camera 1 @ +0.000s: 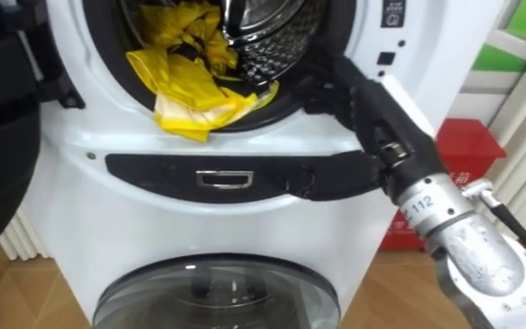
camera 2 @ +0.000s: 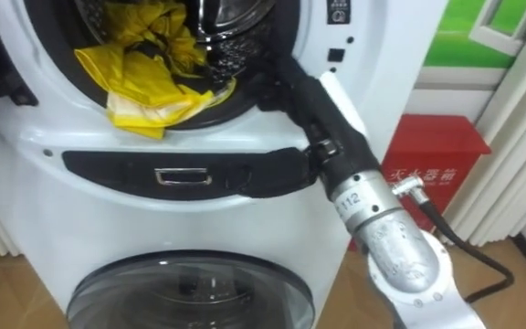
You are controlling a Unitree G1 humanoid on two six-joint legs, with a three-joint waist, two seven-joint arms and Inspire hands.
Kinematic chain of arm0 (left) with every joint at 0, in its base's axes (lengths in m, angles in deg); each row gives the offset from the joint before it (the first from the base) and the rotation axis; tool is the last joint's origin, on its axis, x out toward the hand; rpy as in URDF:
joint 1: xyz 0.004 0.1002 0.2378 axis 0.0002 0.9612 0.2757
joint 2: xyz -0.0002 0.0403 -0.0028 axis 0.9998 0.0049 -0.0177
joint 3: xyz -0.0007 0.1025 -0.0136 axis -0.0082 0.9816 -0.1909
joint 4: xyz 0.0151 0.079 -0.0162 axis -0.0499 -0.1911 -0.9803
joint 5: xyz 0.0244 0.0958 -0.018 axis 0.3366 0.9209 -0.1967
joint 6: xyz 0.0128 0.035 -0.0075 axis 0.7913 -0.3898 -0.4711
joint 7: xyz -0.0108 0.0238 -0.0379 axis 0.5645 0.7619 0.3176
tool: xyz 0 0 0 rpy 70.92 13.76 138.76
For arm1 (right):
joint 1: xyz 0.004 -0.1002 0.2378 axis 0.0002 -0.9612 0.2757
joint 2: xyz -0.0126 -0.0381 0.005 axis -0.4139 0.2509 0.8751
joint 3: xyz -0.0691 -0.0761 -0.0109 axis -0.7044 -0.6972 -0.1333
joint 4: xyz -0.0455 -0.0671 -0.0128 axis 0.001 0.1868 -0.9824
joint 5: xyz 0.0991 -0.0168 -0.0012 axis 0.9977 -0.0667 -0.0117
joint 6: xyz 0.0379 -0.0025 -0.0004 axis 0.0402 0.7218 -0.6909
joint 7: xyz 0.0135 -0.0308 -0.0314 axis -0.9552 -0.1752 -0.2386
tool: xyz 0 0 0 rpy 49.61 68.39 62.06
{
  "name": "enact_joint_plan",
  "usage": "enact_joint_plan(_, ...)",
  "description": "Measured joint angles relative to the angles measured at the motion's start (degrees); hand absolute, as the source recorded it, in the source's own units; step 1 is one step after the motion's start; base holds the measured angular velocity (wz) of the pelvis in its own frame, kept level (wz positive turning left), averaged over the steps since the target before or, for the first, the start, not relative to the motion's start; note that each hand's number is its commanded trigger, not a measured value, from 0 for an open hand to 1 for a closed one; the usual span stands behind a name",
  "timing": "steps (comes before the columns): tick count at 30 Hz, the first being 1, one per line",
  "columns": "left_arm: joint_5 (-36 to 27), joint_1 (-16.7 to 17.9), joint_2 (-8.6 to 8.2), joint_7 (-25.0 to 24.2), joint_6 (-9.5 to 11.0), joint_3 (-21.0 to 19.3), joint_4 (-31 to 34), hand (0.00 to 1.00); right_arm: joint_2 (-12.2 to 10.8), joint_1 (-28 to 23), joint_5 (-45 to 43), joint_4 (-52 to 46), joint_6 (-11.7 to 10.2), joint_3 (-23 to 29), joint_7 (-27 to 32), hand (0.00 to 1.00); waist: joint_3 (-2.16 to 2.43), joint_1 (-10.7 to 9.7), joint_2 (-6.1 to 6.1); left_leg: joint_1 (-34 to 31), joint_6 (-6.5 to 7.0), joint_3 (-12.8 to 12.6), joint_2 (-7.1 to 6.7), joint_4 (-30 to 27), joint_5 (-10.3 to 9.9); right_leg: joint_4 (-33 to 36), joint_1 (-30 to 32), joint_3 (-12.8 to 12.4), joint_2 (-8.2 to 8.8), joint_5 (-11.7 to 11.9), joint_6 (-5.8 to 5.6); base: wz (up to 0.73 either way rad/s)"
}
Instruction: Pick clothes from washing machine
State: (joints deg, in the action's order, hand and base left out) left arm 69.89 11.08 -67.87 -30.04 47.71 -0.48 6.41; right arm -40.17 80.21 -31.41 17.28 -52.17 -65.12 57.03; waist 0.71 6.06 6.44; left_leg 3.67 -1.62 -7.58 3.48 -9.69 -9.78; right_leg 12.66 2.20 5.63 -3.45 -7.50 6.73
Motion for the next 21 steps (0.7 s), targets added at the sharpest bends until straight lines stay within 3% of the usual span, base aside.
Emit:
enact_joint_plan(10, -0.04, -0.08, 0.67, 1.66, -1.35, -0.01, -0.73, 0.0, -0.48, 0.03, 0.12, 0.0, 1.75, -2.45, -2.74, 0.0, 0.02, 2.3, 0.16, -0.04, -1.41, 0.28, 1.03, -0.14, 0.81, -0.03, -0.11, 0.68, -0.86, -0.16, 0.9, 0.02)
enact_joint_plan(12, -0.12, 0.06, 0.67, 1.66, -1.38, -0.09, -0.84, 0.0, -1.12, 2.75, 1.17, 0.0, 1.65, -5.06, -6.04, 0.0, -0.05, 2.95, 0.03, 0.03, -1.49, 0.31, 1.13, -0.15, 0.87, -0.06, 0.1, 0.62, -0.99, -0.22, 0.98, 0.02)
enact_joint_plan(14, -0.16, -0.43, 0.68, 1.64, -1.26, -0.13, -0.99, 0.0, -1.81, 5.3, 3.09, -0.05, 0.83, -7.97, -9.18, 0.0, -0.18, 4.05, -0.16, -0.02, -1.56, 0.55, 1.15, -0.11, 0.91, -0.28, 0.02, 0.67, -1.05, -0.22, 1.02, 0.08)
enact_joint_plan(18, -0.11, -0.74, 0.67, 1.46, -0.39, -0.06, -1.35, 0.0, -3.26, 6.97, 8.11, -2.02, -1.27, -11.55, -14.48, 0.0, 0.29, 5.62, 0.65, 0.18, -1.87, 2.69, 0.78, 0.05, 0.73, -1.19, -1.29, 1.66, -0.9, -0.07, 1.32, 0.3)
enact_joint_plan(21, -0.12, -0.8, 0.57, 0.94, -0.5, -0.18, -2.98, 0.0, -4.34, 8.91, 11.32, -2.29, -1.97, -13.09, -18.41, 0.0, 0.13, 5.82, 0.86, 0.91, -1.58, 4.58, 0.04, 0.15, 0.48, -2.26, -3.32, 3.34, -0.19, -0.41, 0.53, 0.31)
